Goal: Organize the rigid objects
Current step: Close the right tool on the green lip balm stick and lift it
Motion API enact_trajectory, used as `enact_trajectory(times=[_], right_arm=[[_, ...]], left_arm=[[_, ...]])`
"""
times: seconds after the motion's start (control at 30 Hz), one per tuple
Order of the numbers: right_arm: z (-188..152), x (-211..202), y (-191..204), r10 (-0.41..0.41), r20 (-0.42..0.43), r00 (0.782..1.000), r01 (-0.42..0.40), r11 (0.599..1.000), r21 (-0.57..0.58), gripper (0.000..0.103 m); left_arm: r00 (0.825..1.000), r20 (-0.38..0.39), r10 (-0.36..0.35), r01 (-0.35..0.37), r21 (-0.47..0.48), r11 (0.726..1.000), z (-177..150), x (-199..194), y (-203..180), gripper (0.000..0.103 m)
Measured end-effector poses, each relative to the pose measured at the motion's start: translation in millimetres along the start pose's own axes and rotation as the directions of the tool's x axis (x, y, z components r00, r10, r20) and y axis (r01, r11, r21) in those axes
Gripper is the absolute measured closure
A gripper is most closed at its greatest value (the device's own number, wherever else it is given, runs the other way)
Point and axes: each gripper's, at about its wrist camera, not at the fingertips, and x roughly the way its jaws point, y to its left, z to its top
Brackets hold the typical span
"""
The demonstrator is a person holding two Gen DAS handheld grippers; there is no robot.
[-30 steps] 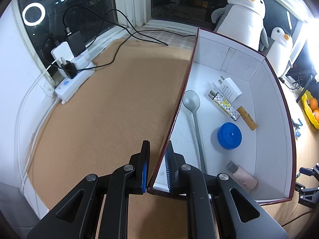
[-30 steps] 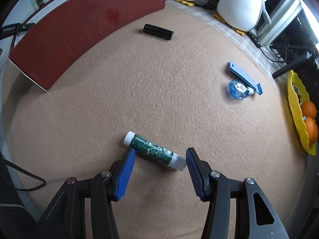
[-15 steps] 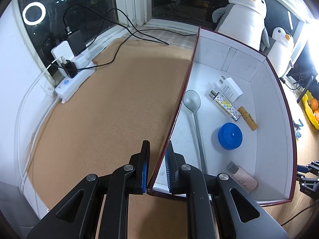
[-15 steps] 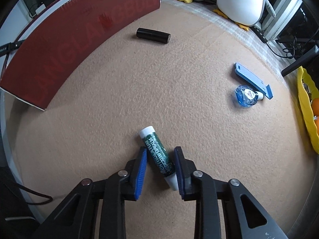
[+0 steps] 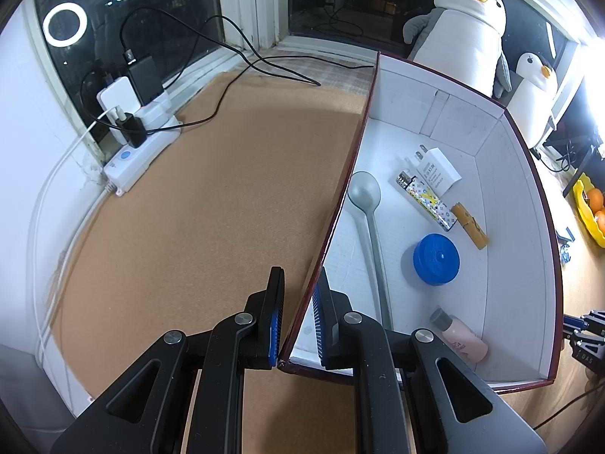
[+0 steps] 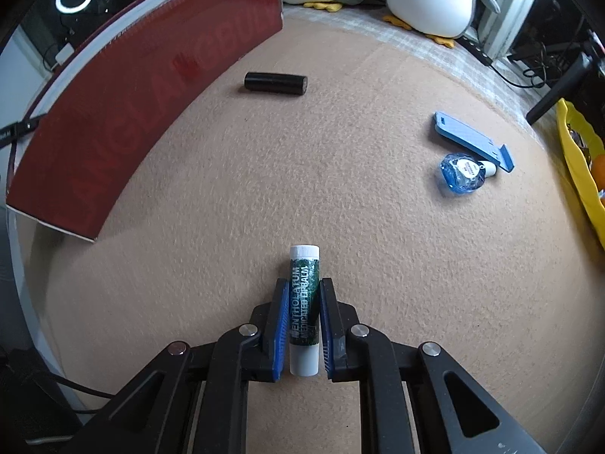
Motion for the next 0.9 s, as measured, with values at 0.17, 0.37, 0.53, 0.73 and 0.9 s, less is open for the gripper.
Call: enact_trajectory(times=[0.17, 0.37, 0.53, 0.73, 0.9], right_arm=[[12, -24, 6, -0.001, 0.060, 0.998, 0.001, 1.000, -0.001, 0.089], [35, -56, 29, 0.030, 0.151, 0.988, -0.027, 0.999, -0.021, 0.089], [64, -73, 55, 0.081, 0.213, 0.974, -0.072, 0.996, -0.048, 0.089], [88, -81, 95, 0.153, 0.242, 0.958, -0.132, 0.986, -0.099, 0.089], [108, -77, 131, 0.191, 0.238, 0.952, -0.157, 0.975, -0.155, 0.089]], left_arm=[[1.000, 0.003, -0.003, 0.003, 0.000, 1.000, 0, 1, -1, 0.090], [1.000, 0.000, -0.016, 0.016, -0.004, 1.000, 1, 4, -1, 0.090], [1.000, 0.001, -0.023, 0.023, -0.001, 1.000, 1, 6, -2, 0.090], [1.000, 0.002, -0.027, 0.027, 0.003, 1.000, 2, 8, -3, 0.090], [1.000, 0.004, -0.028, 0.028, 0.003, 1.000, 3, 9, -3, 0.090]])
